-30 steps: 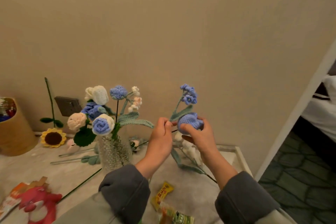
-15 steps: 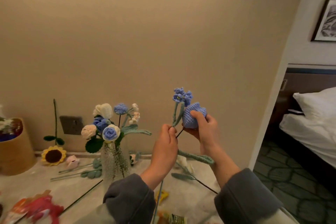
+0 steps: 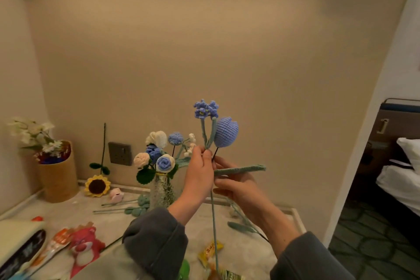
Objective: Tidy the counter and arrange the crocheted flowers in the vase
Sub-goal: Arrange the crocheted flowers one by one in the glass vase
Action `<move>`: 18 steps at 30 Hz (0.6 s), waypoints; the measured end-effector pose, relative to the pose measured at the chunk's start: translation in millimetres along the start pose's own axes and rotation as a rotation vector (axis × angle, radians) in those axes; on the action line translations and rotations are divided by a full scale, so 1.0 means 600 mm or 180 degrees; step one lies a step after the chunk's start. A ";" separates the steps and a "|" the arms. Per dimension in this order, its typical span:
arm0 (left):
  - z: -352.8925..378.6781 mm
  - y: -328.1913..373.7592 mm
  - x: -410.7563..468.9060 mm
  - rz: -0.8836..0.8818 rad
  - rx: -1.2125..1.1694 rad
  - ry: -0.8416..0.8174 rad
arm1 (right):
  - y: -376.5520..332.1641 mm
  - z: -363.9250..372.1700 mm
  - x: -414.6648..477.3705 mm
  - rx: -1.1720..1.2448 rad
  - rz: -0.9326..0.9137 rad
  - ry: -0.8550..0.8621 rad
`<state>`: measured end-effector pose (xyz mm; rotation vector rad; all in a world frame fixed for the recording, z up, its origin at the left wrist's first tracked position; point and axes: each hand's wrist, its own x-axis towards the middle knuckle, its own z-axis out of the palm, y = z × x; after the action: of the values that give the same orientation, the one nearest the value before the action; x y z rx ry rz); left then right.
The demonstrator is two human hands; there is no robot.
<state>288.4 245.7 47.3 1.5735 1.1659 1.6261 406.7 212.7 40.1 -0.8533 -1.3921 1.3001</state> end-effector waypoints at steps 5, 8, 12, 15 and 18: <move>-0.017 -0.003 -0.011 -0.0004 0.0006 0.0001 | -0.002 0.040 0.020 0.0205 0.0047 0.0691; -0.035 -0.002 -0.016 0.0003 0.0045 0.0005 | -0.006 0.062 0.033 0.0334 0.0027 0.0976; -0.063 0.008 -0.008 -0.0192 -0.0032 -0.0001 | -0.018 0.075 0.049 0.0145 -0.0014 0.1140; -0.089 0.030 0.004 -0.0214 -0.0231 0.0018 | -0.043 0.081 0.066 0.0068 -0.0197 0.1270; -0.116 0.057 0.027 0.0021 -0.0262 0.0089 | -0.076 0.092 0.086 0.0150 -0.0433 0.1365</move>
<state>223.9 231.8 90.4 1.5087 1.0949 1.6837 347.4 239.2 99.5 -0.9245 -1.0557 0.9717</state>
